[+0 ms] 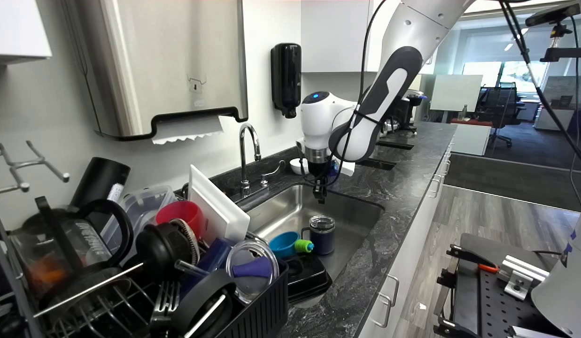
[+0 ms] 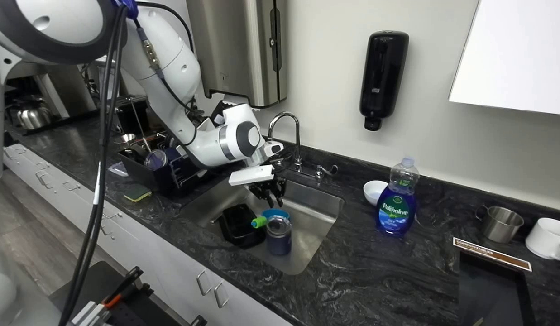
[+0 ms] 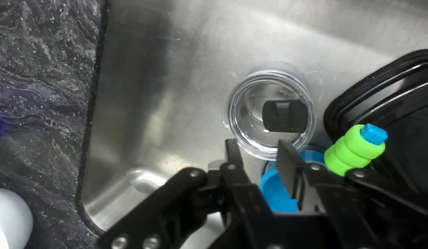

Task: Place the silver lid on the right on top of the dark blue thermos in the sink

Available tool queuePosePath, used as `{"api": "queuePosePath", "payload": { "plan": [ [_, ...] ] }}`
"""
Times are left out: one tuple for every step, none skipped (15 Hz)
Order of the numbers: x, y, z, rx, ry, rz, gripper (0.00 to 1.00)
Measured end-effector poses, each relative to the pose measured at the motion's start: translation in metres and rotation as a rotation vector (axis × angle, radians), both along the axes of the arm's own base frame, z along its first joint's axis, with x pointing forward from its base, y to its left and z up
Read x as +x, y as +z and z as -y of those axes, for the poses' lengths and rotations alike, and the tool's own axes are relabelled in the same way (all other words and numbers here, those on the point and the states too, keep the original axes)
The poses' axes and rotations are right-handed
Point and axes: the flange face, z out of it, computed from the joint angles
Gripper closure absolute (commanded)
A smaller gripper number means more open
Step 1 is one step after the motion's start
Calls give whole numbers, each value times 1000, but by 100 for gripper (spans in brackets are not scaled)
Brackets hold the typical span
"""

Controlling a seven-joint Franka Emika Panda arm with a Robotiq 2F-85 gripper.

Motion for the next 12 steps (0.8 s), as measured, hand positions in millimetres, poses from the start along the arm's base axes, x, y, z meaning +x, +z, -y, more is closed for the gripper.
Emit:
{"api": "queuePosePath", "payload": {
  "plan": [
    [0,0,5,12,-3,1,100],
    [1,0,10,25,-6,0,100],
    [1,-1,15,40,-9,-2,100],
    [1,-3,20,55,-11,-5,100],
    [1,-5,23,69,-12,-9,100],
    [1,-8,26,84,-12,-16,100],
    [1,-12,26,100,-10,-23,100],
    [2,-15,26,115,-7,-30,100],
    [3,-19,25,130,-4,-35,100],
    [3,-22,24,143,-1,-38,100],
    [5,-25,22,154,5,-36,100],
    [7,-28,19,163,11,-30,100]
  ]
}}
